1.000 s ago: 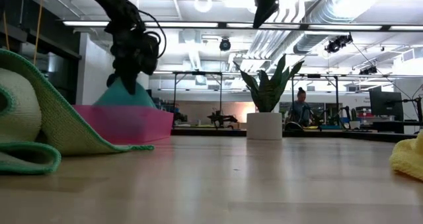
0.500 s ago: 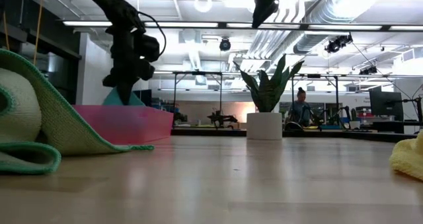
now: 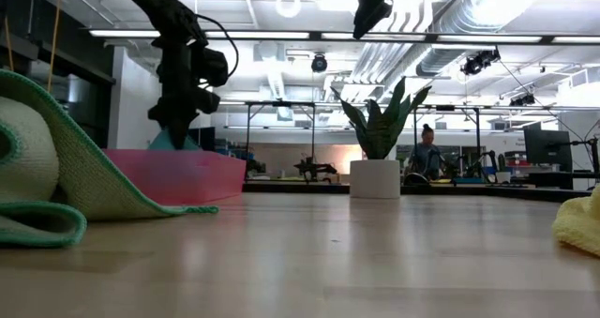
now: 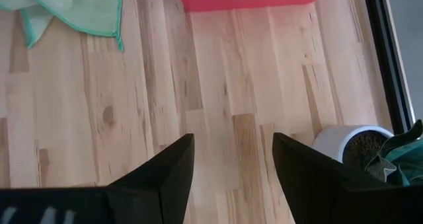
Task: Fold microfiber towels
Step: Put the folded blue microfiber towel into the pink bin
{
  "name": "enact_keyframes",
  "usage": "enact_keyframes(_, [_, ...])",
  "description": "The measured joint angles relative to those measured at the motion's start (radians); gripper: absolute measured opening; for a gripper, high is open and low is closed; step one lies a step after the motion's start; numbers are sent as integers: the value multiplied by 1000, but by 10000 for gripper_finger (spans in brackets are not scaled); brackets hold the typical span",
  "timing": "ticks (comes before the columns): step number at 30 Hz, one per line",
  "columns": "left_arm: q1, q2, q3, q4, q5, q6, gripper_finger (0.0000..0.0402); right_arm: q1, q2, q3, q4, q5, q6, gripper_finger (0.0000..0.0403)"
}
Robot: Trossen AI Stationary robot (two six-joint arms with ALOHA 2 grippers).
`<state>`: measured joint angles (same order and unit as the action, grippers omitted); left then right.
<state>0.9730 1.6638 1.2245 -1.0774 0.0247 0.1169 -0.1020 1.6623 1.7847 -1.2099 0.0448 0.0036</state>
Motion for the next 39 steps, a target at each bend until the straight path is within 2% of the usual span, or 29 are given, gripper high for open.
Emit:
enact_keyframes(5, [0,1,12,-20,51,6,160,0,0,0,15,0,-1,197])
enact_keyframes(10, [0,1,100,-53,57,18,209,0,0,0,23,0,-2,197])
enact_keyframes(15, [-2,1,211,-85,57,42,222,0,0,0,23,0,-3,197])
enact_keyframes(18, [-13,1,229,-81,72,28,218,0,0,0,23,0,-1,197])
enact_keyframes(21, [-34,0,205,-62,138,16,199,0,0,0,24,0,-1,197])
enact_keyframes(23, [-63,-2,159,-17,147,-7,168,0,0,0,24,0,0,197])
enact_keyframes(25, [-94,-15,92,47,132,-28,118,0,0,0,24,1,0,197])
enact_keyframes(27, [-124,-33,14,125,106,-55,52,0,0,0,25,1,0,197])
enact_keyframes(29, [-138,-58,-73,200,81,-94,15,0,0,0,25,1,0,197])
enact_keyframes(35, [-148,-173,-262,424,-21,-227,2,-3,0,0,31,1,-3,197])
enact_keyframes(39, [-148,-177,-320,529,-46,-247,1,-3,0,0,42,1,-3,197])
